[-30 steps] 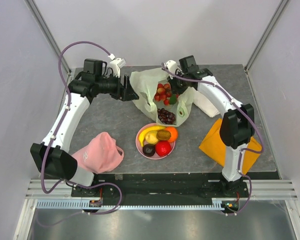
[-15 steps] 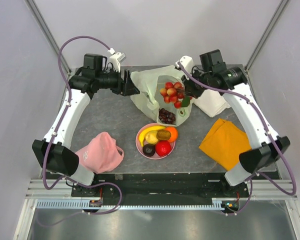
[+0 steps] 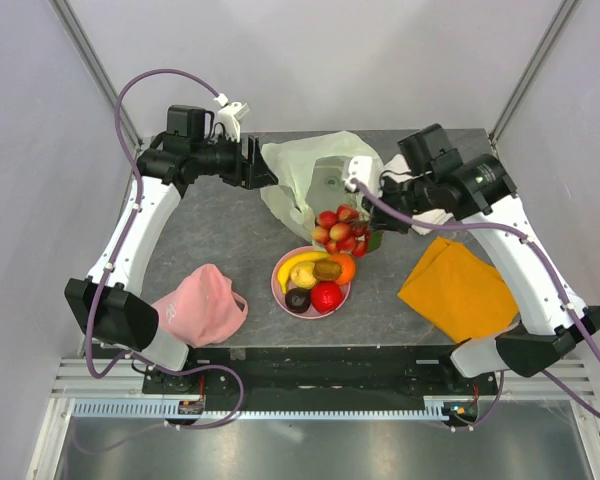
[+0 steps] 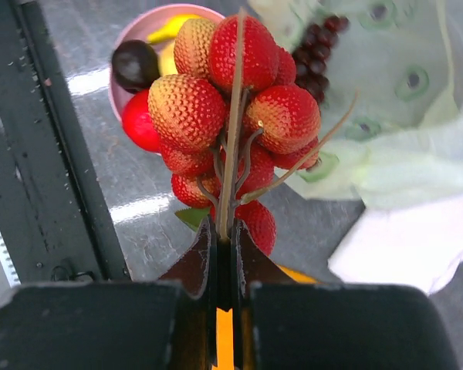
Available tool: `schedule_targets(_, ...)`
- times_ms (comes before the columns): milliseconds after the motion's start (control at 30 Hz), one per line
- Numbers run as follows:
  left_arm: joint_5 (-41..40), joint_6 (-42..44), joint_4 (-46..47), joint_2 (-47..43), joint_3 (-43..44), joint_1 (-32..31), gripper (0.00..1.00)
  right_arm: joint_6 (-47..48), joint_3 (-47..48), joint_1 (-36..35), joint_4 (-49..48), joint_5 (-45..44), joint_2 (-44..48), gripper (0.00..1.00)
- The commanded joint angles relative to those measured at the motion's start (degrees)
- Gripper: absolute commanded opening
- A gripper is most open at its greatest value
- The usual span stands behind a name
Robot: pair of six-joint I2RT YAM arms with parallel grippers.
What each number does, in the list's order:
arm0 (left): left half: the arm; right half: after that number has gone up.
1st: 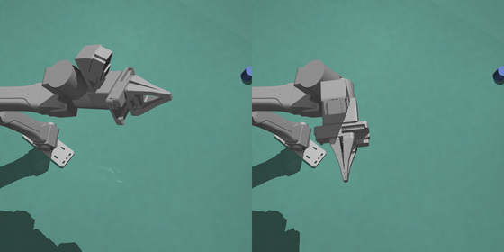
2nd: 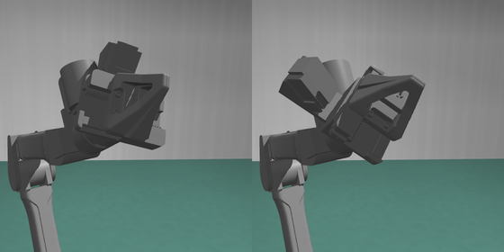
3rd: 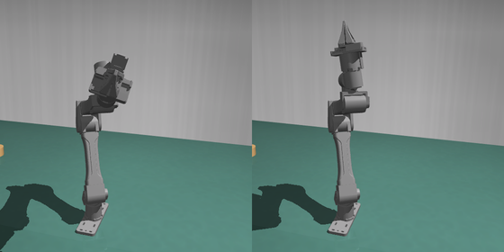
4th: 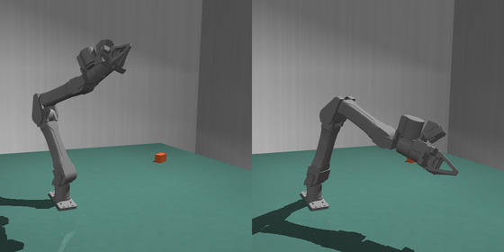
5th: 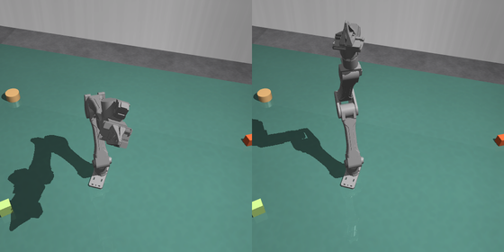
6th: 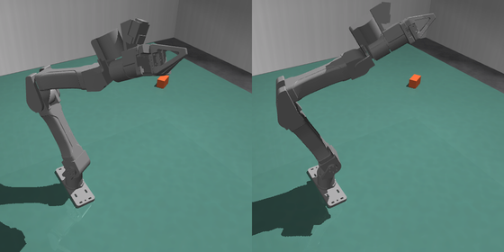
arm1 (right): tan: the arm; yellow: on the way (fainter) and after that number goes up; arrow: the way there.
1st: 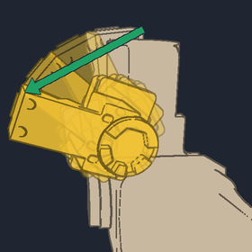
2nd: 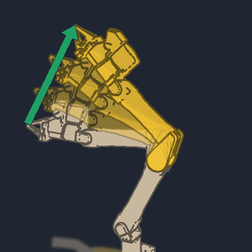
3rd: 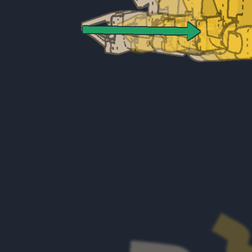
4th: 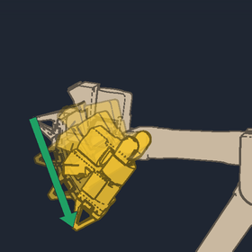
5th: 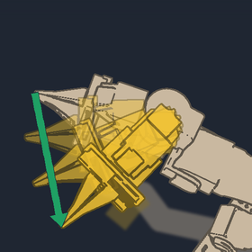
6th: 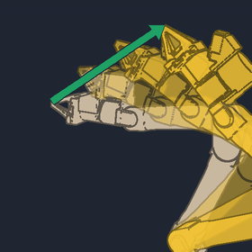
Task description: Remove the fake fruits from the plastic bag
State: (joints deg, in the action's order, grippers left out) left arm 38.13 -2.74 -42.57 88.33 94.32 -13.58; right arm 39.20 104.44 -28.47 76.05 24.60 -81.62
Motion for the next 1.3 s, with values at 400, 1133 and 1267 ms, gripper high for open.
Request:
schedule_targets(400, -3.32, 1.07, 0.64, -8.17, -2.56, 3.47, 0.73, 19.23, 0.41, -24.09, -11.44, -6.05, -8.99, 0.00)
schedule_targets(1133, -1.74, 0.28, 1.17, -9.41, -5.11, 7.26, 0.73, 41.39, -15.58, -25.93, -24.11, -12.03, -12.07, 0.02)
schedule_targets(1267, -1.48, 0.02, 1.43, -8.88, -5.03, 7.26, 0.73, 43.68, -17.52, -25.94, -25.25, -12.82, -12.51, 0.03)
